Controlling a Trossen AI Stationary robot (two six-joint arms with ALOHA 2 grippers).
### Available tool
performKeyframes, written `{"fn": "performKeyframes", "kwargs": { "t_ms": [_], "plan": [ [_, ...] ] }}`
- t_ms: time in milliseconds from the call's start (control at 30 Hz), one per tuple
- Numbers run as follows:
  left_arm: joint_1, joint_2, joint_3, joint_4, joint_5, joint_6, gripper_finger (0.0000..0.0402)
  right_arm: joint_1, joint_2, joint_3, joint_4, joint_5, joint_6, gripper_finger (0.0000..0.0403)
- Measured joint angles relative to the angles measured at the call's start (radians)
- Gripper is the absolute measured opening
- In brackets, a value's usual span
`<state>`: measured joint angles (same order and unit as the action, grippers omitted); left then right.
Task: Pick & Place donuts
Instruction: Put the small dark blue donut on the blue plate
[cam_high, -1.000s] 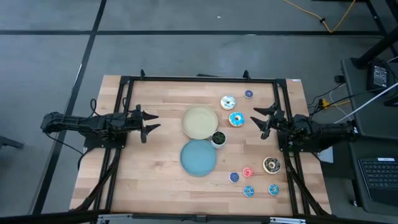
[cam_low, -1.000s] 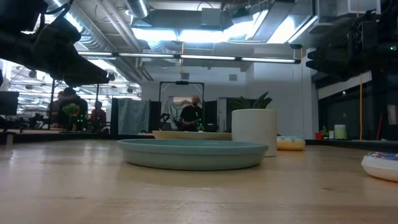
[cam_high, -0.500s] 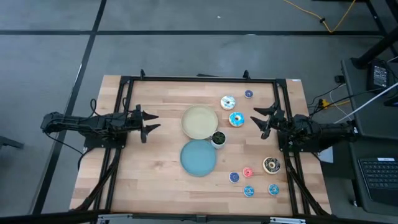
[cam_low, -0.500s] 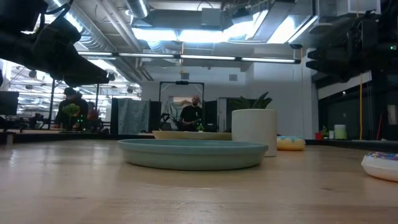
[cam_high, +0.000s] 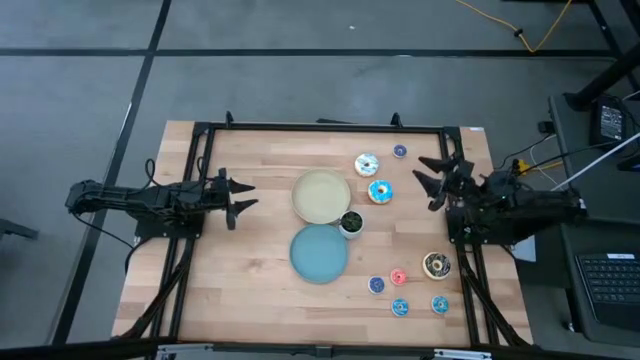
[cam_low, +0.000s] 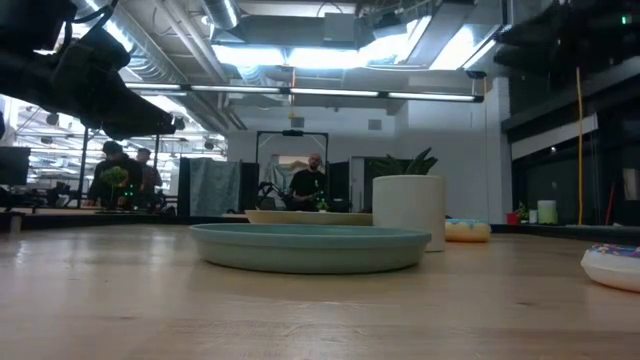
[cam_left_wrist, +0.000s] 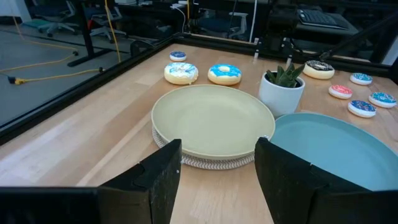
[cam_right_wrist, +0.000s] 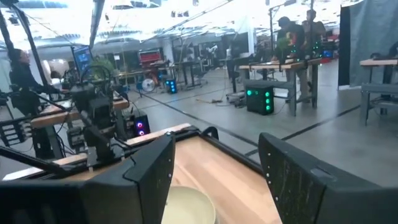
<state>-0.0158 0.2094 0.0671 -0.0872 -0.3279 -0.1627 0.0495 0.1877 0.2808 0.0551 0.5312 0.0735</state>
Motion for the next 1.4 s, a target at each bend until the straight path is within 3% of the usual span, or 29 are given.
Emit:
{"fn": "performKeyframes", "kwargs": {
  "t_ms": [600,867,1400],
  "plan": [
    [0.000,0.000,0.000,0.000,0.000,0.000,0.0196,0.000,0.433,0.631,-0.247,0.063,-0.032,0.0232],
    [0.000,0.000,0.000,0.000,0.000,0.000,0.0196,0.000,0.607,0.837,-0.386,0.071,-0.030,0.0232],
    [0.000,0.000,0.000,0.000,0.000,0.000,0.0196,-0.039,0.902,1.071,-0.510,0.358,-0.025,0.0232]
  ]
}}
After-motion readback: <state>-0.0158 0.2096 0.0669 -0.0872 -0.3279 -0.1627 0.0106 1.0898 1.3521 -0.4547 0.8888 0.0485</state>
